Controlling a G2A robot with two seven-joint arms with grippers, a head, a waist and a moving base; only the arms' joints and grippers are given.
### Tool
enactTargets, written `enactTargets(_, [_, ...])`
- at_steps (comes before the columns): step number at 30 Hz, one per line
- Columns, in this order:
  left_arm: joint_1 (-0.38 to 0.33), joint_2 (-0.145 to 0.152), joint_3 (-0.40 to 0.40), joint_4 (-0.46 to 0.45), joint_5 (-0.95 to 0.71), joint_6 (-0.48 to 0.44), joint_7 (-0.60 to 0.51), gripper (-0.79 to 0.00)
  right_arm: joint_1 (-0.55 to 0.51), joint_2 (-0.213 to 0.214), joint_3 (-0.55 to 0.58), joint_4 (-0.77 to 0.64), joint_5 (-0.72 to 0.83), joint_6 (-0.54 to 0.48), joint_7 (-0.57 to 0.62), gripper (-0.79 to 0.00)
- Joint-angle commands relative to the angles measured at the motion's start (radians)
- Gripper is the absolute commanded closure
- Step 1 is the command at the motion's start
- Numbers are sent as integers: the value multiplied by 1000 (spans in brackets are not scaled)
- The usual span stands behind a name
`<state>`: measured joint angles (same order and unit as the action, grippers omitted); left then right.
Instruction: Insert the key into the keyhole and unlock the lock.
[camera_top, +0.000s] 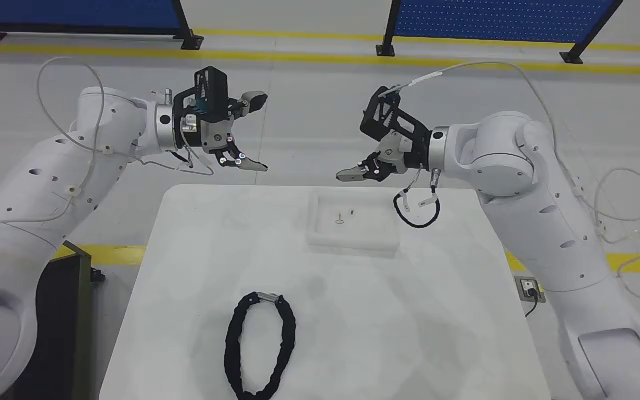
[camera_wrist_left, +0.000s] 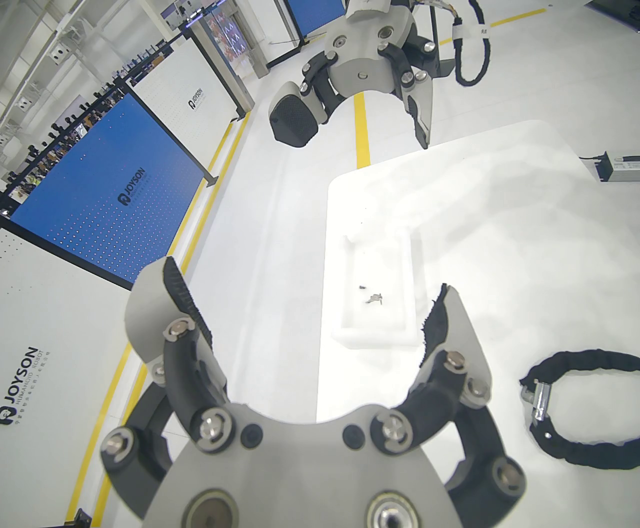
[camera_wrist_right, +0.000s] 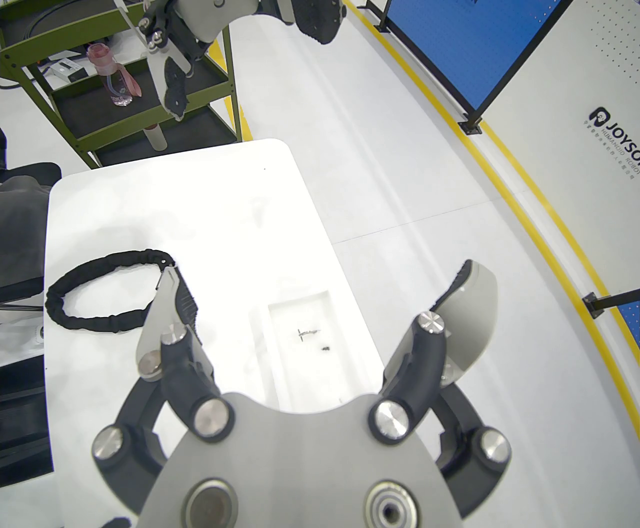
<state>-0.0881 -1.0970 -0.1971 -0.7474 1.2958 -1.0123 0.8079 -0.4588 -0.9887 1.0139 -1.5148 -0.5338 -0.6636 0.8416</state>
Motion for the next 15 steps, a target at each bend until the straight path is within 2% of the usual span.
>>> enactTargets(1, [0,0,0,0,0,0,0,-785,-14,0,-1,7,1,10,-15,-785])
enactTargets(8, [0,0,0,0,0,0,0,-785,-8,-19,-71,155,40,41,-3,-785])
enactTargets(15, [0,0,0,0,0,0,0,-785,53,-78,-203,371,97,96,-39,-785])
